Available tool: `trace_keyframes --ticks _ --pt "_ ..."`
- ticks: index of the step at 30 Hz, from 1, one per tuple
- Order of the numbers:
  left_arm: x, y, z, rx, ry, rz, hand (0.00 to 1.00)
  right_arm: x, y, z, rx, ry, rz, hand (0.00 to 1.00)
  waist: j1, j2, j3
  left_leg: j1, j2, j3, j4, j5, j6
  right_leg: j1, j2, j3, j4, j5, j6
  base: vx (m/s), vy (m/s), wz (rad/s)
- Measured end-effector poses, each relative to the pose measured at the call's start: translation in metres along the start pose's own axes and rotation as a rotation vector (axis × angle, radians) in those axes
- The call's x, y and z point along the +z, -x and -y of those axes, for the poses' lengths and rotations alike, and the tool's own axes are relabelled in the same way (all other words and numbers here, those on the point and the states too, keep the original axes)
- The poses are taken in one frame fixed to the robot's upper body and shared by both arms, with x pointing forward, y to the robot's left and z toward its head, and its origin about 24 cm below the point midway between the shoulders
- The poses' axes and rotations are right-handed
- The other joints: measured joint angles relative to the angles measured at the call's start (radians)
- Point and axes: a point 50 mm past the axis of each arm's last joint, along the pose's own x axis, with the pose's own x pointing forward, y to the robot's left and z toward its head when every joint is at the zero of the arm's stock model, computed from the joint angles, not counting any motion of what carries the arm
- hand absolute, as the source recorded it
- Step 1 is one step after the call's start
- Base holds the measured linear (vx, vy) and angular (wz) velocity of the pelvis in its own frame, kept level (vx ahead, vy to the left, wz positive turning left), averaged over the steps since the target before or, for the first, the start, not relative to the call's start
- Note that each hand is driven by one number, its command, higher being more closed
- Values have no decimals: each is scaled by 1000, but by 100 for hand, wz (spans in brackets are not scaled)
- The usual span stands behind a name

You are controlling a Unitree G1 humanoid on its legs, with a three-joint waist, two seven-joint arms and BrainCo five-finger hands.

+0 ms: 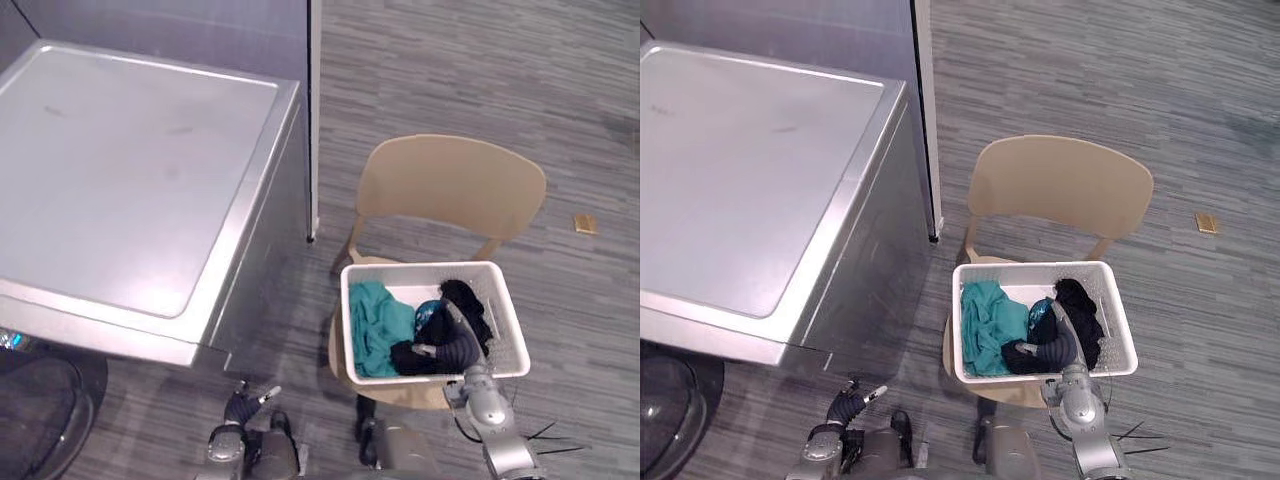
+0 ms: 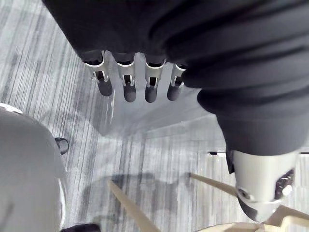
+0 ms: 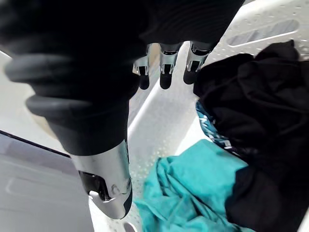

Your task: Pick up the laundry basket with both hands and put the clothes into the washing machine.

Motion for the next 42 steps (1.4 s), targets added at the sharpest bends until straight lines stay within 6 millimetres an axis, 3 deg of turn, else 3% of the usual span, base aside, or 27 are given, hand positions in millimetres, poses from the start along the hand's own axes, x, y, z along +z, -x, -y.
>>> trace_keyframes --ticks 5,6,8,12,13,17,18,26,28,32,38,41,42 --pt "0 -1 -8 12 -41 0 0 0 -26 -18 148 159 -15 0 2 8 10 -39 -32 19 13 1 5 -28 -27 24 -37 44 21 -42 86 -11" --pt "4 -4 -9 14 -42 8 0 8 -37 -19 171 206 9 0 6 19 26 -74 -34 21 31 -2 28 -56 -31 25 -37 58 24 -106 33 0" --pt "18 -9 -9 18 -44 40 0 27 -57 -18 181 263 62 0 14 27 82 -118 -35 21 67 -5 34 -84 -33 24 -38 84 25 -167 13 -3" --pt "55 -21 -13 38 -17 141 0 70 -100 0 127 378 121 0 43 46 208 -237 -33 -10 151 -20 64 -130 -33 6 -73 138 21 -206 5 13" --pt "60 -22 -14 50 -7 153 0 74 -106 6 109 397 115 0 57 48 214 -268 -33 -15 167 -24 71 -153 -33 4 -72 145 23 -192 9 17" --pt "70 -25 -16 65 28 175 0 90 -122 19 58 444 106 0 66 51 230 -350 -34 -33 205 -22 81 -197 -38 -12 -90 170 17 -125 33 17" --pt "74 -26 -16 73 40 184 0 95 -127 22 37 457 98 100 84 51 230 -373 -34 -34 216 -22 81 -214 -37 -14 -95 180 15 -78 37 0" --pt "99 -31 -2 52 93 242 0 124 -141 53 -120 416 124 100 92 55 249 -433 -40 -63 209 -1 87 -251 -46 -44 -104 186 7 -25 20 12" --pt "102 -30 4 46 114 253 0 123 -140 57 -144 348 112 100 108 56 253 -430 -40 -63 197 5 84 -254 -44 -42 -105 185 5 59 -4 -3" --pt "104 -29 7 47 126 259 0 125 -137 59 -171 246 126 100 109 55 262 -407 -43 -70 188 12 83 -239 -37 -41 -105 183 3 71 -9 -1" --pt "104 -27 7 45 129 266 0 115 -108 55 -259 -53 200 100 98 45 282 -308 -52 -83 152 12 84 -148 -40 -43 -108 168 -5 40 22 7" --pt "88 -24 5 53 126 231 0 117 -87 42 -265 -234 253 100 77 34 270 -246 -56 -77 124 8 85 -97 -43 -34 -109 143 3 8 15 1" --pt "77 -23 3 59 123 197 0 118 -78 36 -258 -314 279 100 65 23 239 -241 -57 -73 108 9 83 -97 -44 -32 -114 143 4 40 20 -4"
